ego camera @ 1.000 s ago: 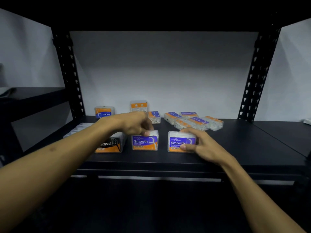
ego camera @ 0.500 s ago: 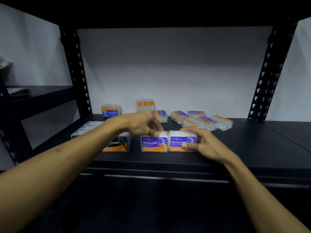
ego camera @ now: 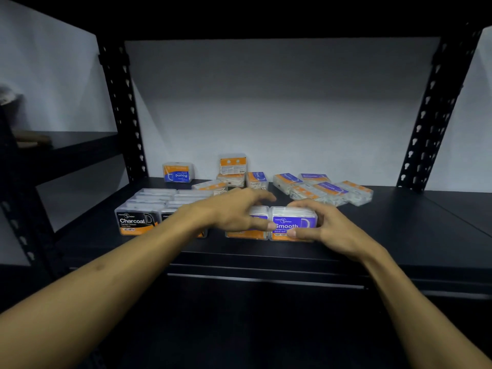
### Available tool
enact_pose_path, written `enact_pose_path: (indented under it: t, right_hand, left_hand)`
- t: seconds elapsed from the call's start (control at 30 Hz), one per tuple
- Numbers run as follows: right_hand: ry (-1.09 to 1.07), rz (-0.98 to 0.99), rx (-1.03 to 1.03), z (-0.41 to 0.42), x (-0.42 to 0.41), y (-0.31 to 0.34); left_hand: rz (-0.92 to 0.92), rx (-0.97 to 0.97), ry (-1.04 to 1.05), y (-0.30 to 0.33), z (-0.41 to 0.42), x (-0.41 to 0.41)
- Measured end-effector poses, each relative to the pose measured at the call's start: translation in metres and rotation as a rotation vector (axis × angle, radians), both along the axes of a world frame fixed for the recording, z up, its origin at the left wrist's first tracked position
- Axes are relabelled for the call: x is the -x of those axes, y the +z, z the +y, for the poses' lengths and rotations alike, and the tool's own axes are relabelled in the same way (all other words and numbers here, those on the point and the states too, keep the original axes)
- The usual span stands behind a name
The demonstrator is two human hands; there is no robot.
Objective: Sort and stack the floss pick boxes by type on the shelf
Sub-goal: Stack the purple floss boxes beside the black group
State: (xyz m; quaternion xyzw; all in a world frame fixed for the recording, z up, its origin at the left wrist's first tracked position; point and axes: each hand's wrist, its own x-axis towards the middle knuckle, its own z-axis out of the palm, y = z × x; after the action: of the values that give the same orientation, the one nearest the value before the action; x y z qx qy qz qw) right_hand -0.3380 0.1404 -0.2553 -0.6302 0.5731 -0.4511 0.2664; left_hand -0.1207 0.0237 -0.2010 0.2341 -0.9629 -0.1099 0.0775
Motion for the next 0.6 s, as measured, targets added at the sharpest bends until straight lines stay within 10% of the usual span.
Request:
enact_pose_path:
  t: [0.6]
  right_hand:
    - [0.001, 0.039, 0.004, 0.003, -0.002, -0.002]
  left_hand:
    - [0.019, 0.098, 0.084, -0.018, 0.016, 0.006]
